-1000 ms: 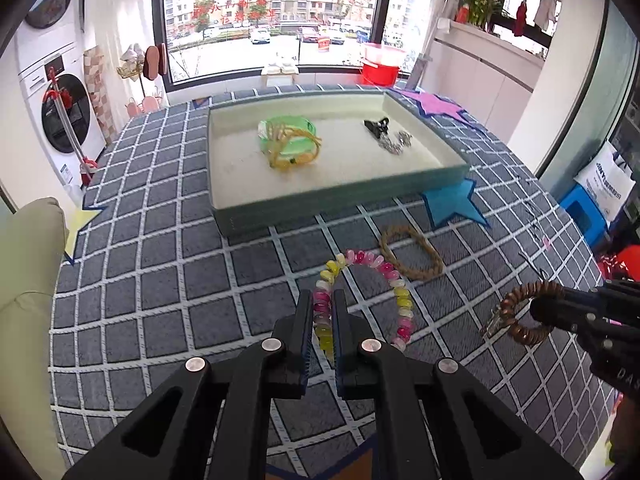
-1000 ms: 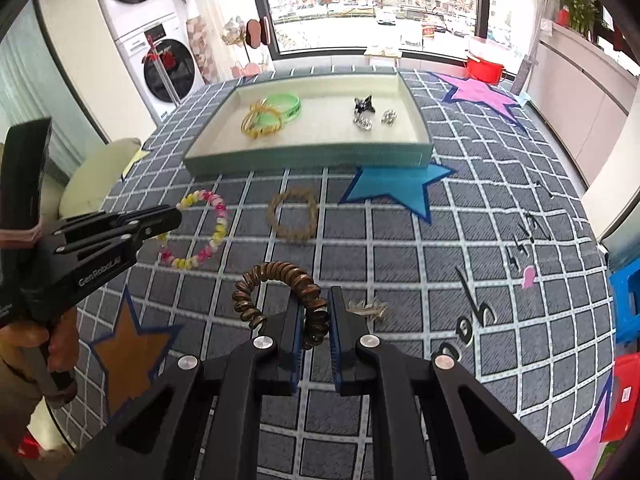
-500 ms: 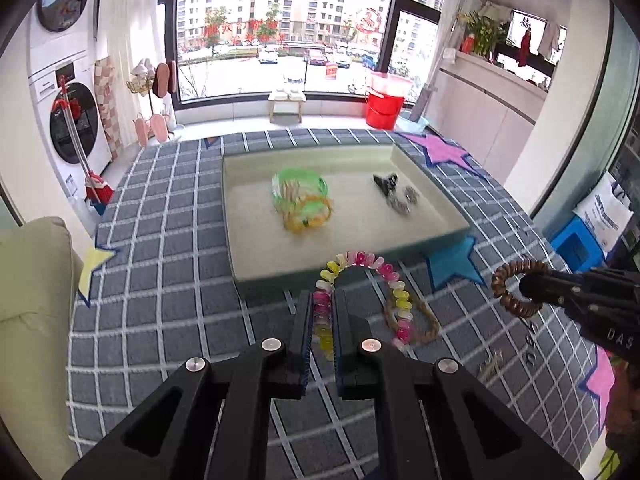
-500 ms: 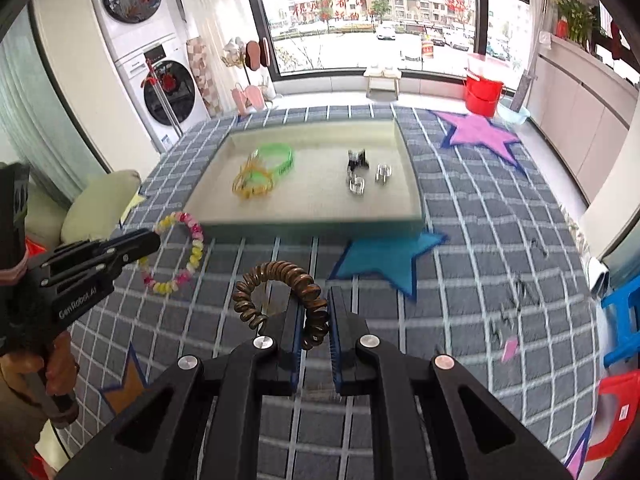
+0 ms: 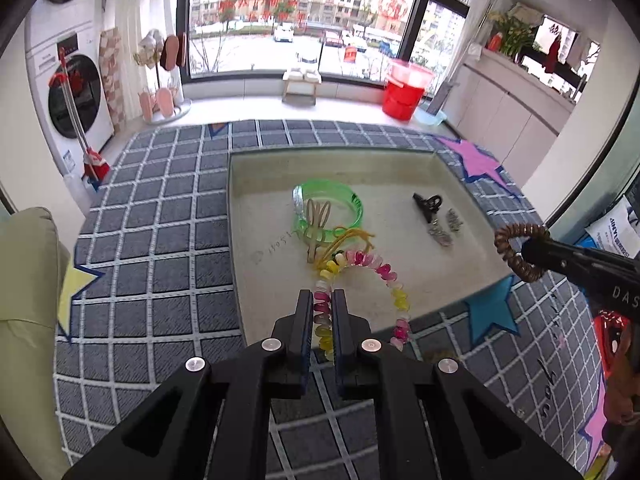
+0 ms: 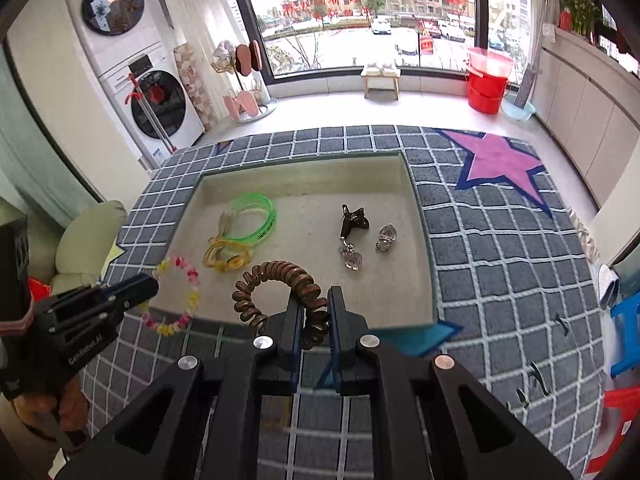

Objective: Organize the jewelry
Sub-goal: 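Carry both into the tray and open the right tool while the left releases the bracelet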

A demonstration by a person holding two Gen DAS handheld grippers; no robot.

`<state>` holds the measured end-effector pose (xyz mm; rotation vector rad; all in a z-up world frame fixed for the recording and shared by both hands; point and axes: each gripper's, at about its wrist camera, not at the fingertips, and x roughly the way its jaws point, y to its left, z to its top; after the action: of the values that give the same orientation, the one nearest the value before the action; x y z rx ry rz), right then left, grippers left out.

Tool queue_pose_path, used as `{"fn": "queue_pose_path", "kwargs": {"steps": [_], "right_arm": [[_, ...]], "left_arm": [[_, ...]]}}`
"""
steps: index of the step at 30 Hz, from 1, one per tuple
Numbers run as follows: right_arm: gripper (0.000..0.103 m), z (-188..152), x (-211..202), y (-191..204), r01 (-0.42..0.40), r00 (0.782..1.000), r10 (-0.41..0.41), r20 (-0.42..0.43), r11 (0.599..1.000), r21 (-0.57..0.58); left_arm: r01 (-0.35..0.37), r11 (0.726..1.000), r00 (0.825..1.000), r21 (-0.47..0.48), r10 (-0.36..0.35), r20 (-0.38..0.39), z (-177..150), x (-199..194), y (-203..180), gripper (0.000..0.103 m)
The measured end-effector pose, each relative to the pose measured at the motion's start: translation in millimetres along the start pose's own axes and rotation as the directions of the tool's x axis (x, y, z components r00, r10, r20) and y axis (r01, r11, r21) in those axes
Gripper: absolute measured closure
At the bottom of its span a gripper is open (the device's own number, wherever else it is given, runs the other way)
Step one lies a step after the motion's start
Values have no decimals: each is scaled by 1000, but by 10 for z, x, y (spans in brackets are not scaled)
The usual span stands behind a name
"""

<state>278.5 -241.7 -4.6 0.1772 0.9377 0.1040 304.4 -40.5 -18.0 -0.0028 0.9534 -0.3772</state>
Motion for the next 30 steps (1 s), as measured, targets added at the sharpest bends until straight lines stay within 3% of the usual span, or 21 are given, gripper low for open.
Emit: {"fn": "queue_pose_path", "kwargs": {"steps": [7, 14, 30], "right_arm": [[90, 97, 519, -58, -11, 997, 14, -77, 999, 35], [90, 175, 912, -219, 45, 993, -37, -111, 996, 74], [89, 298, 1060, -366, 143, 988, -137, -76, 986, 84]], "left_arm": [[-36, 999, 997, 35, 39, -60, 93, 398, -18, 80], [-85, 996, 993, 35, 88, -80, 222, 724, 13, 80], [-157, 984, 986, 81, 161, -41, 263, 882, -87, 80]]}}
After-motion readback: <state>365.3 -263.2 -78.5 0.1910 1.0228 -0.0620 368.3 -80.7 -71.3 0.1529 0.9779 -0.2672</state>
